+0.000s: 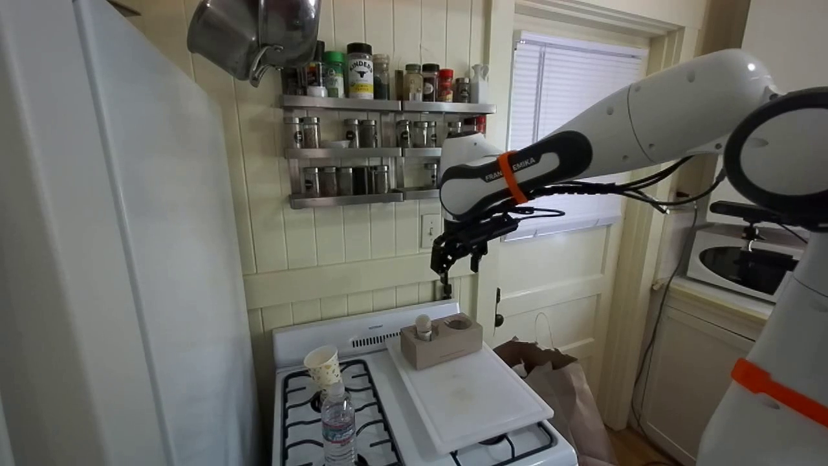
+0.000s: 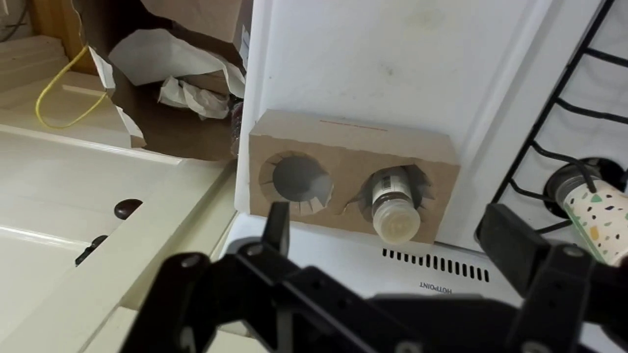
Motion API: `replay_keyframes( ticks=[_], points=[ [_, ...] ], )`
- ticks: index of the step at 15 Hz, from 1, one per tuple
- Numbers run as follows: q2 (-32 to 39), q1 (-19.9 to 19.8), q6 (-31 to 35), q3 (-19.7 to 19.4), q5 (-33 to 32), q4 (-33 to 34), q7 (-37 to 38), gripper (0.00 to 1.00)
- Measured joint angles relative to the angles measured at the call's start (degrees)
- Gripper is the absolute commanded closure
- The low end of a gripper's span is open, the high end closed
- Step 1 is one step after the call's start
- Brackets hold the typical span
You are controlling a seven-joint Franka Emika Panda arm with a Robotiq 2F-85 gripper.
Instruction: Pick up the bottle from the box and put it on the table
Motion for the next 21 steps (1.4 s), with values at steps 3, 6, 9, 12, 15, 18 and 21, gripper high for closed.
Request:
replay_keyframes(
  ticks=[3, 6, 9, 12, 15, 18, 21],
  points=[
    [-0.6, -0.1, 0.1, -0.4, -0.1, 0.2, 0.1, 0.0],
    [3.2, 0.1, -0.2, -0.2, -0.1, 2.8, 1.0, 0.0],
    [11.1, 1.1, -2.5, 0.1, -0.1, 8.9, 2.9, 0.0],
    [19.4, 2.3, -8.1, 0.0, -0.1, 16.6, 5.0, 0.0],
    [27.2, 3.3, -13.3, -0.5, 0.1, 24.4, 5.6, 0.0],
    [33.7, 3.8, -16.8, -1.2, 0.5, 31.2, 5.6, 0.0],
    [38.4, 3.9, -17.3, -1.5, 1.7, 36.0, 4.1, 0.0]
  ],
)
